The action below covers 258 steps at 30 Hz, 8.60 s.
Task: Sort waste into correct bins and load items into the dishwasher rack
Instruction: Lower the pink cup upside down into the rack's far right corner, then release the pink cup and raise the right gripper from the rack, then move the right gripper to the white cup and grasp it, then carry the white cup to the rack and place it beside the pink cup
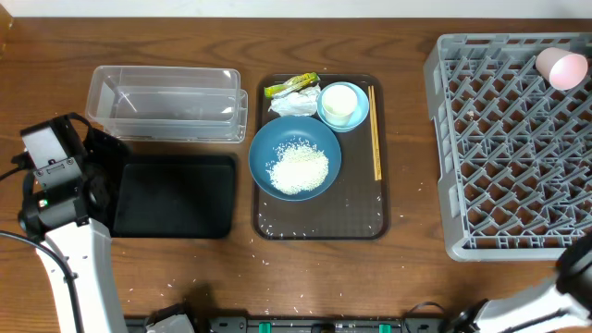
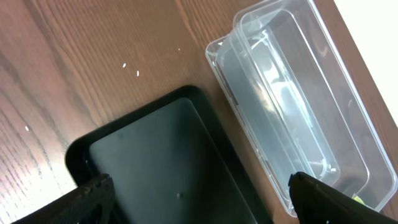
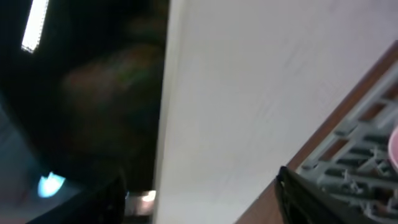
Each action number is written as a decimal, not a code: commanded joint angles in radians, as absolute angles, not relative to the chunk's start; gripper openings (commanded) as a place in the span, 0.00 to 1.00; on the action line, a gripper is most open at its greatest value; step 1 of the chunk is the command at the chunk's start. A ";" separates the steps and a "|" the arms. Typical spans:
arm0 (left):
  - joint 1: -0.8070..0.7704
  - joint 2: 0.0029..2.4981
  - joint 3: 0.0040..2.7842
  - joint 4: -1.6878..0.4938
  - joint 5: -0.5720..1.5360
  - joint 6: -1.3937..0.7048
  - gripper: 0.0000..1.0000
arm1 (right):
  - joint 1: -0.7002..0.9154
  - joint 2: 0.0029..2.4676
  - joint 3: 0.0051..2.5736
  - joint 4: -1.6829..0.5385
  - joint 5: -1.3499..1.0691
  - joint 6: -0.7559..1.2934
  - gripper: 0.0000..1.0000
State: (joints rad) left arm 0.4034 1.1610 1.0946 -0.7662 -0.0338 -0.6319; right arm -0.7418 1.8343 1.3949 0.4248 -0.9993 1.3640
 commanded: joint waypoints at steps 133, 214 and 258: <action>0.407 1.156 1.117 -0.770 -0.049 -0.638 0.92 | -0.742 2.200 1.748 -0.504 -1.081 0.226 0.01; 0.407 1.156 1.117 -0.770 -0.049 -0.638 0.92 | 0.390 2.042 1.752 -0.656 -0.077 0.273 0.70; 0.407 1.156 1.117 -0.770 -0.049 -0.638 0.92 | 0.540 2.038 1.784 -0.682 0.228 0.321 0.01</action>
State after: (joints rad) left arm 0.4034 1.1610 1.0950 -0.7666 -0.0334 -0.6323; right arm 0.5575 2.1361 1.7496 -0.6807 0.2134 0.3073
